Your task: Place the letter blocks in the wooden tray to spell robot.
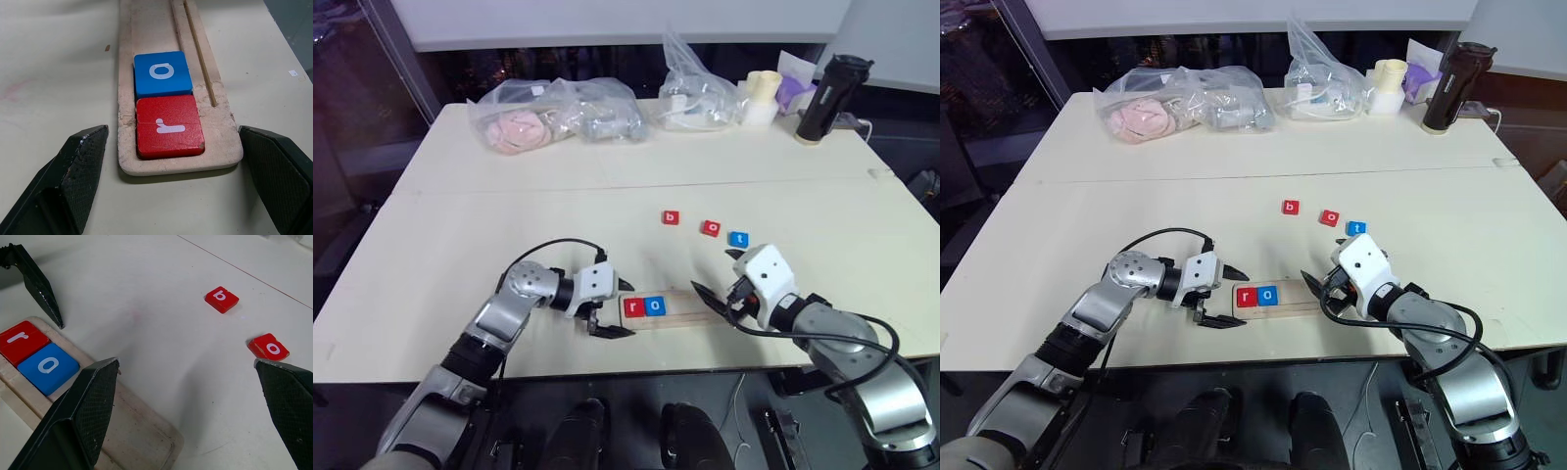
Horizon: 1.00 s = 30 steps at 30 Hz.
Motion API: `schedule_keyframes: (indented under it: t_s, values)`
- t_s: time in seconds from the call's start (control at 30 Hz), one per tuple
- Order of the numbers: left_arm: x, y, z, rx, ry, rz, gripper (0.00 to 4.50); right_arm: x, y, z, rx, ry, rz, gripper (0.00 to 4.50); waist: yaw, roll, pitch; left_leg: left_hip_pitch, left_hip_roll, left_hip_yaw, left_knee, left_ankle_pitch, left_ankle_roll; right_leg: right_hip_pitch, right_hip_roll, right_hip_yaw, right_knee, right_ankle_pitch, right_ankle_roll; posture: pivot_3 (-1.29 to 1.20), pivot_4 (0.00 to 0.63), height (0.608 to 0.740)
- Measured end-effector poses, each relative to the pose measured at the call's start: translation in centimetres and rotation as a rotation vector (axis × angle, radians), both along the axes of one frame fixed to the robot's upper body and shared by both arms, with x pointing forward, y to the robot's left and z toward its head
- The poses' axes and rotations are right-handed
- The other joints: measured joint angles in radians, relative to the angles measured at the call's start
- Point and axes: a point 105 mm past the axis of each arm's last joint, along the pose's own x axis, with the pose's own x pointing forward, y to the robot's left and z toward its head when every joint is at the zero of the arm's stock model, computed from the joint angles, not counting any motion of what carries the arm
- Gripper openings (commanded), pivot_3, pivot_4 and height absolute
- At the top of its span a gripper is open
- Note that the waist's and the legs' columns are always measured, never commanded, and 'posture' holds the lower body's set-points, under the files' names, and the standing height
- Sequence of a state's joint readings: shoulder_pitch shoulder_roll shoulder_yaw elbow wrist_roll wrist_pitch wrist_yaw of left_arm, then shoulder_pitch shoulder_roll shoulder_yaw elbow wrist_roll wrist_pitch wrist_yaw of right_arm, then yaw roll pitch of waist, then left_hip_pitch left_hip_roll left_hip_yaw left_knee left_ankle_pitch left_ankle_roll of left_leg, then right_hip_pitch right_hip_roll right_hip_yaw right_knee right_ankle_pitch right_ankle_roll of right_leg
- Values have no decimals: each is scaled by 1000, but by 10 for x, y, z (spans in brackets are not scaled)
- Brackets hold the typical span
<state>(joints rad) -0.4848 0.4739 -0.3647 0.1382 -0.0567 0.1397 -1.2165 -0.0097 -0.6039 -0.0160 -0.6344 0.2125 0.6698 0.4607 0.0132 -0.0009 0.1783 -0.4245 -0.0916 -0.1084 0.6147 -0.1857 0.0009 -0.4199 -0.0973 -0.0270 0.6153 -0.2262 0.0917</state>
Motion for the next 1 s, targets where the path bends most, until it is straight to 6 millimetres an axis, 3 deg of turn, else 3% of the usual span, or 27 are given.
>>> schedule_keyframes:
  t_s: [0.73,0.87,1.0]
  values:
    - [-17,64,7,19,35,177,4472,7,5,10,3,-18,49,4500,-4,0,0,-1,1,0,-1,0,0,-4,0,2,1,0,-1,0,150,738]
    - [-18,77,24,2,3,205,4472,13,9,18,17,-33,69,4500,-1,0,1,-2,1,0,-1,0,0,-4,0,2,1,0,-1,0,150,738]
    - [-22,80,68,-115,-54,216,4472,44,20,31,53,-43,7,4500,-9,0,2,-2,1,0,-1,-1,-2,-5,0,2,1,0,-2,0,150,738]
